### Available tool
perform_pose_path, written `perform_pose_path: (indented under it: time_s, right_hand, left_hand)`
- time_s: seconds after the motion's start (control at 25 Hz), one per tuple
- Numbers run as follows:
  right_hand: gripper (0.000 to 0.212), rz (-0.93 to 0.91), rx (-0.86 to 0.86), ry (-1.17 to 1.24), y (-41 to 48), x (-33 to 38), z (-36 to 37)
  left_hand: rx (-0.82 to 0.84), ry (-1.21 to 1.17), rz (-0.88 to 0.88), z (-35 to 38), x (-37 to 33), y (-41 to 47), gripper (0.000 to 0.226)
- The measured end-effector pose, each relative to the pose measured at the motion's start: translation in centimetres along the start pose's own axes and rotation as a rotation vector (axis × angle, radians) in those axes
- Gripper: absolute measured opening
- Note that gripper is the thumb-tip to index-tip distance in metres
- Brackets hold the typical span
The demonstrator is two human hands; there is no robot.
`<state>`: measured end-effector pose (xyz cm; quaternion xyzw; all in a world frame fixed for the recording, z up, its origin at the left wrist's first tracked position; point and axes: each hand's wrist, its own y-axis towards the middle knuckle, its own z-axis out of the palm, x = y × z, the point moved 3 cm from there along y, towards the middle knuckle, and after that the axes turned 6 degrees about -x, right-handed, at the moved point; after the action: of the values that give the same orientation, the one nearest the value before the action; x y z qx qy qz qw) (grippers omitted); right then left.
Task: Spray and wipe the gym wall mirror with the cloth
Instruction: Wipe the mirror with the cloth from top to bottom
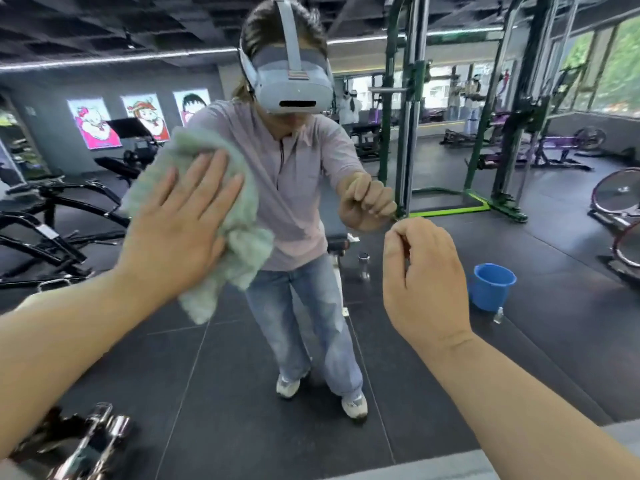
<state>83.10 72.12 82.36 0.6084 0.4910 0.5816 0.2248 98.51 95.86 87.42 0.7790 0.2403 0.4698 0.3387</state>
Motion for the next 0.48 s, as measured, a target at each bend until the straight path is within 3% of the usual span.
perform_pose_path:
  time_s: [0.12,0.28,0.36,0.48]
  right_hand:
    - [0.018,-0.052,-0.009,0.063,0.5,2.5,1.1]
    - [0.018,-0.164,0.001,0.136,-3.4,1.7,3.3]
    - [0.019,-0.166,0.024,0.132,-5.2,0.0,4.7]
    - [0.019,-0.157,0.045,0.144,-3.7,-0.8,4.3]
  left_hand:
    - [-0.152,-0.088,-0.121,0.9,-4.5,5.8,0.068]
    - [-0.1,-0.138,0.141,4.5,-15.6,0.1,0.067]
    - [-0.02,-0.053,0.165,5.4,-15.5,-5.4,0.07]
    - [0.076,-0.023,0.188,4.2,-8.4,-9.5,0.081]
